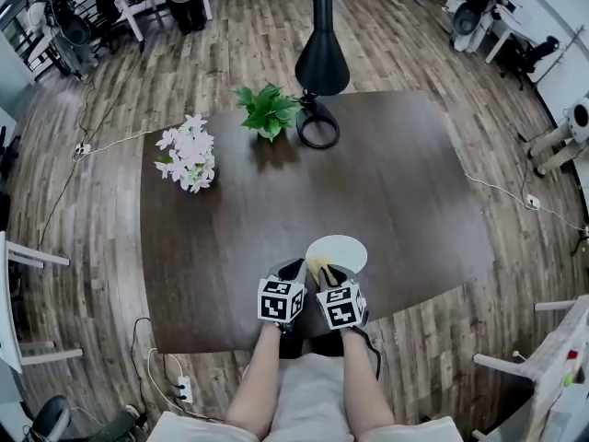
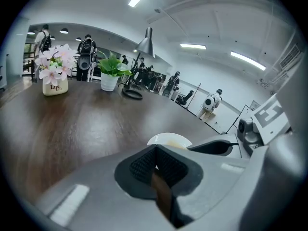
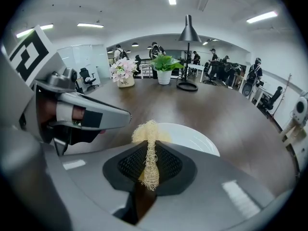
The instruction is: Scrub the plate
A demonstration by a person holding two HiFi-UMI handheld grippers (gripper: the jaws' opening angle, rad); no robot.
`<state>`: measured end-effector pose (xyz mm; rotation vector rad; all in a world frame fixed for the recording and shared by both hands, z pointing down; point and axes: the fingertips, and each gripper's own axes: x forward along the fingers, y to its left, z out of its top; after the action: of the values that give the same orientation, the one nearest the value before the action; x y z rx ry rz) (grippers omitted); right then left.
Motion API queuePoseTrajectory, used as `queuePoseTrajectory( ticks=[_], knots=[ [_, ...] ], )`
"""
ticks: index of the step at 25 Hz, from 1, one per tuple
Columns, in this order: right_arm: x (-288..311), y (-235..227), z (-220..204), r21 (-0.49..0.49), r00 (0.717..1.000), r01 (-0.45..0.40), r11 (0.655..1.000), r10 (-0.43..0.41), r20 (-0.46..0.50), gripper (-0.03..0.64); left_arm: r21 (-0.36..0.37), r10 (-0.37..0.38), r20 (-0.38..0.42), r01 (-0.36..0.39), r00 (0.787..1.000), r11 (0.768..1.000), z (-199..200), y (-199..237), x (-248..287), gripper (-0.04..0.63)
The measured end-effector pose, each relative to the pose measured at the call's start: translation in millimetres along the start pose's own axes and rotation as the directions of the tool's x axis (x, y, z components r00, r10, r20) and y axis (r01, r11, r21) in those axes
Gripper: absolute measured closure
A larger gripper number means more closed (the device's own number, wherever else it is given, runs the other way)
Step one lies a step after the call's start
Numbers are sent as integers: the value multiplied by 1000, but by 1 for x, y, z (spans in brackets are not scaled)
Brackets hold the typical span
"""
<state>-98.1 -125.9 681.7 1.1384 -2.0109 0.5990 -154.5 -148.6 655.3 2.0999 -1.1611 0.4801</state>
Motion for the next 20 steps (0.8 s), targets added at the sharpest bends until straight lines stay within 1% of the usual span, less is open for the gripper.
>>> queuePoseTrajectory(
  ticks=[3, 5, 10, 12, 14, 17, 20],
  knots=[
    [-8, -10, -10, 32, 1000, 7, 999, -7, -4, 554, -22, 29, 10, -28, 1000, 999, -1, -5, -1, 594],
    [-12, -19, -16, 34, 1000, 19, 999, -19, -6, 554, -39, 49, 18, -48, 999, 998, -1, -8, -5, 594],
    [-32, -47, -43, 52, 996, 71, 996, -68, -57, 554, -29, 73, 23, -72, 997, 997, -5, -28, -12, 594],
    [-39, -60, -53, 74, 992, 92, 993, -86, -90, 554, -34, 87, 27, -86, 996, 996, -6, -36, -15, 594],
    [-47, -69, -60, 98, 991, 101, 990, -92, -94, 554, -46, 97, 44, -95, 994, 994, -3, -45, -20, 594],
    [-61, -75, -57, 121, 996, 83, 989, -80, -31, 554, -20, 112, 65, -111, 992, 994, 1, -60, -29, 594],
    [-68, -75, -49, 161, 998, 31, 987, -38, 45, 555, -7, 130, 100, -130, 986, 991, 4, -72, -34, 594]
  ],
)
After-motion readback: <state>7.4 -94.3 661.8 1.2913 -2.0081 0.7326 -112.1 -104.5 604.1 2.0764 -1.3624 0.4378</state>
